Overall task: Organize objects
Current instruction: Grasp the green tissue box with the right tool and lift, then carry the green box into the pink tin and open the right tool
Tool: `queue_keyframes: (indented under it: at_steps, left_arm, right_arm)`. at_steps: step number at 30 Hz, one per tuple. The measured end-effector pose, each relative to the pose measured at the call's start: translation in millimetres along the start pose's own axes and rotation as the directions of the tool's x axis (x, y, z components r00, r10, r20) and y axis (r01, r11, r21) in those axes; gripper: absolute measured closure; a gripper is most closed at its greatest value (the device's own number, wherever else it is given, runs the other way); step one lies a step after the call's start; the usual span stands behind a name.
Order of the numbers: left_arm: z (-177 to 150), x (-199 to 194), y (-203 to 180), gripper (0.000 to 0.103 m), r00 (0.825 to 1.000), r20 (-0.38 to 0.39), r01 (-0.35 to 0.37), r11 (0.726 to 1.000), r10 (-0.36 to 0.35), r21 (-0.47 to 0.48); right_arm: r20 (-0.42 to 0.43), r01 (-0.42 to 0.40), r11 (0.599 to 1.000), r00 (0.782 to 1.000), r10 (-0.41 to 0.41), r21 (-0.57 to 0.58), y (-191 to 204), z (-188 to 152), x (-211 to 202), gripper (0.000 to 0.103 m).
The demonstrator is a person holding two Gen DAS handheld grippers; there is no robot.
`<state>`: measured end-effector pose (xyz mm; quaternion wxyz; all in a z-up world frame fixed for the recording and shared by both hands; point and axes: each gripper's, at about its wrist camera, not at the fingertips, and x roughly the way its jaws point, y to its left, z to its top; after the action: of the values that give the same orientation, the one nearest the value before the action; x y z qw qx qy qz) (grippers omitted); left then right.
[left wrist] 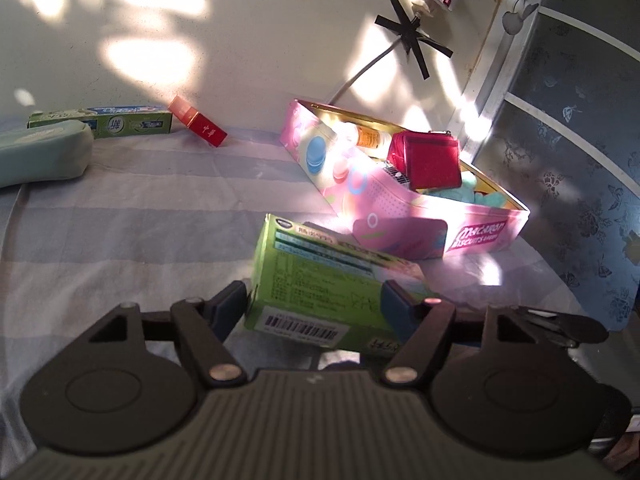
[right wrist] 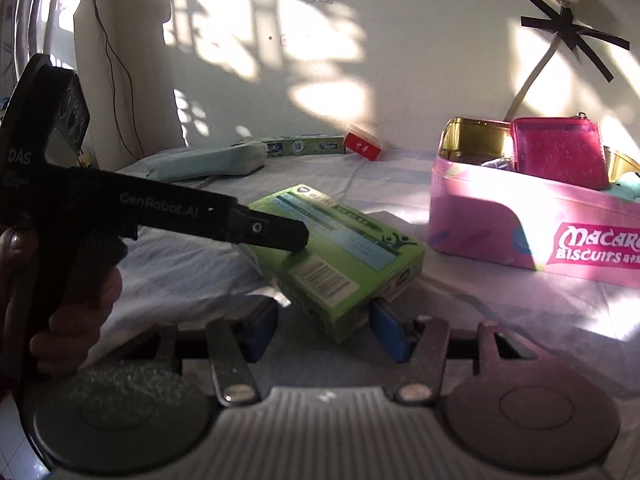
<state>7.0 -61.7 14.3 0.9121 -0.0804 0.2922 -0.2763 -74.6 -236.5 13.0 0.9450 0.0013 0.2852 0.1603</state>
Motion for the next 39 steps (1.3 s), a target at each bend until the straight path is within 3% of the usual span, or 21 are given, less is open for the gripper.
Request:
queue_keyframes:
  at_steps: [4, 8, 10, 12, 16, 20, 24, 27, 30, 32, 35, 39]
  left_arm:
    - [26, -14, -32, 0.028, 0.994, 0.099, 0.047, 0.997, -0.052, 0.055]
    - [53, 2, -69, 0.028, 0.989, 0.118, 0.074, 0.99, -0.088, 0.123]
    - [61, 19, -82, 0.029, 0.99, 0.091, 0.097, 0.985, -0.111, 0.143]
    - [67, 39, -98, 0.031, 0.986, 0.056, 0.148, 0.976, -0.159, 0.16]
    - [72, 71, -126, 0.033, 0.992, 0.029, 0.116, 0.967, -0.125, 0.225]
    - [71, 62, -117, 0.031, 0.99, 0.023, 0.13, 0.974, -0.136, 0.184]
    - [55, 39, -85, 0.03, 1.0, -0.002, 0.031, 0.988, -0.032, 0.149]
    - [38, 36, -51, 0.025, 0.996, -0.092, -0.001, 1.0, 0.002, 0.014]
    - [21, 51, -34, 0.025, 0.981, -0.191, 0.0, 0.996, -0.017, -0.089]
    - [13, 64, -32, 0.027, 0.971, -0.233, 0.017, 0.992, -0.045, -0.123]
    - [7, 72, -45, 0.035, 0.976, -0.212, 0.036, 0.996, -0.051, -0.076]
    - [11, 51, -56, 0.035, 0.984, -0.174, 0.021, 0.998, -0.03, -0.055]
  right_arm:
    - [0.137, 0.039, 0.999, 0.99, -0.04, 0.012, -20, 15, -32, 0.056]
    - [0.238, 0.102, 0.994, 0.966, -0.106, 0.027, -47, 35, -55, 0.056]
    - [0.251, 0.128, 0.991, 0.958, -0.135, 0.047, -64, 43, -58, 0.057]
    - [0.254, 0.101, 0.992, 0.96, -0.117, 0.073, -85, 50, -59, 0.059]
    - [0.248, 0.16, 0.986, 0.954, -0.169, 0.057, -103, 56, -47, 0.059]
    - [0.257, 0.103, 0.993, 0.96, -0.114, 0.057, -113, 49, -50, 0.058]
    - [0.214, 0.053, 0.995, 0.974, -0.069, 0.079, -120, 24, -53, 0.056]
    - [0.136, 0.015, 0.995, 0.99, -0.029, 0.101, -124, 6, -42, 0.042]
    - [0.052, 0.003, 0.996, 0.999, -0.007, 0.086, -122, 0, -23, 0.03]
    - [-0.003, -0.051, 0.994, 0.999, 0.052, 0.101, -123, -3, -10, 0.023]
    - [-0.037, -0.112, 0.987, 0.992, 0.117, 0.116, -118, -4, 3, 0.025]
    - [-0.011, -0.07, 0.996, 0.997, 0.07, 0.048, -98, -2, -6, 0.027]
